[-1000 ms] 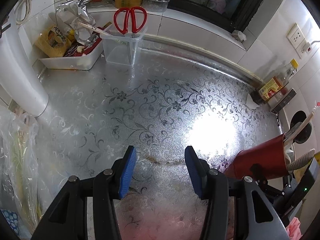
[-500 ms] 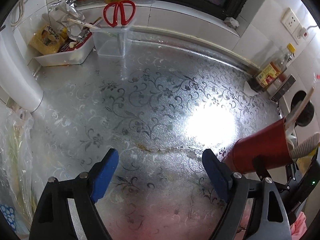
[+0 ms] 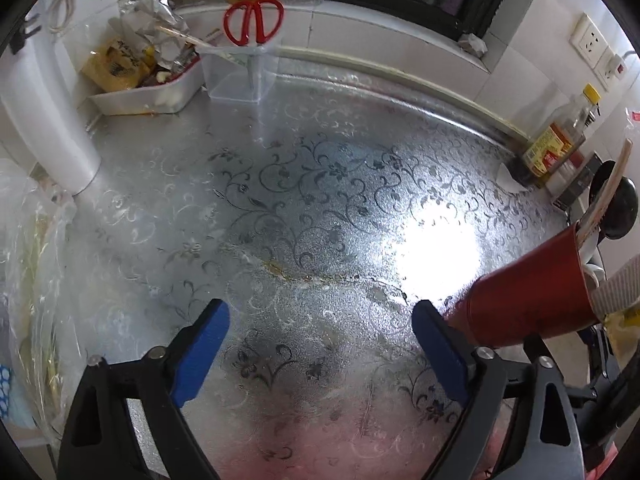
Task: Organize utensils
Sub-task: 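Lower the red container onto the counter and open the right tool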
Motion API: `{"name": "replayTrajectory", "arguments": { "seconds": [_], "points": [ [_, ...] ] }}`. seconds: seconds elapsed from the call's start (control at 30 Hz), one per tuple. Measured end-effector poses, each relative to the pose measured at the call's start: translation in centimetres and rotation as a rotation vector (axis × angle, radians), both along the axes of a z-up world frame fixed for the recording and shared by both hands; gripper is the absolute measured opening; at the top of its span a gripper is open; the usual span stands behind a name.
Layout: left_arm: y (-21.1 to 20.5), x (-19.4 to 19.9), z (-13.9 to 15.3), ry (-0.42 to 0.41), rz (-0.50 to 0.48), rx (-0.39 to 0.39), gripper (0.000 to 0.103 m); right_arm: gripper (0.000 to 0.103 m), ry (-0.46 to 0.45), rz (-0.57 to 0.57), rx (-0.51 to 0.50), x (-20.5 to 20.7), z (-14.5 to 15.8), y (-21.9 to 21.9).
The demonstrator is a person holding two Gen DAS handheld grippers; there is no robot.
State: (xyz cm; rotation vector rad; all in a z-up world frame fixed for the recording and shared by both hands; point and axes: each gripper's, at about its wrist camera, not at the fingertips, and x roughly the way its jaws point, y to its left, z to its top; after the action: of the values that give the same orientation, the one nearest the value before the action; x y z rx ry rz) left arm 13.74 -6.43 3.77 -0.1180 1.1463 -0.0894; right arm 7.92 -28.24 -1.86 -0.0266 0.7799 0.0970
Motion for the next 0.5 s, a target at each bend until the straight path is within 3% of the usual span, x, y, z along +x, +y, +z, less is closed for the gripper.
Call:
{"name": "replayTrajectory", "arguments": {
  "seconds": [0.23,0.5],
  "points": [
    [-0.9,-2.1,0.1,-0.074,0.035,0.002,0.094,0.103,-0.008,0.019,0.058,-1.7,0.2,-1.5],
    [-1.3,-5.0,-0.6,-0.126,0.01,0.002,0.094,0.103,-0.022,0.021,0.04,-4.3,0.6,-0.8]
  ]
}}
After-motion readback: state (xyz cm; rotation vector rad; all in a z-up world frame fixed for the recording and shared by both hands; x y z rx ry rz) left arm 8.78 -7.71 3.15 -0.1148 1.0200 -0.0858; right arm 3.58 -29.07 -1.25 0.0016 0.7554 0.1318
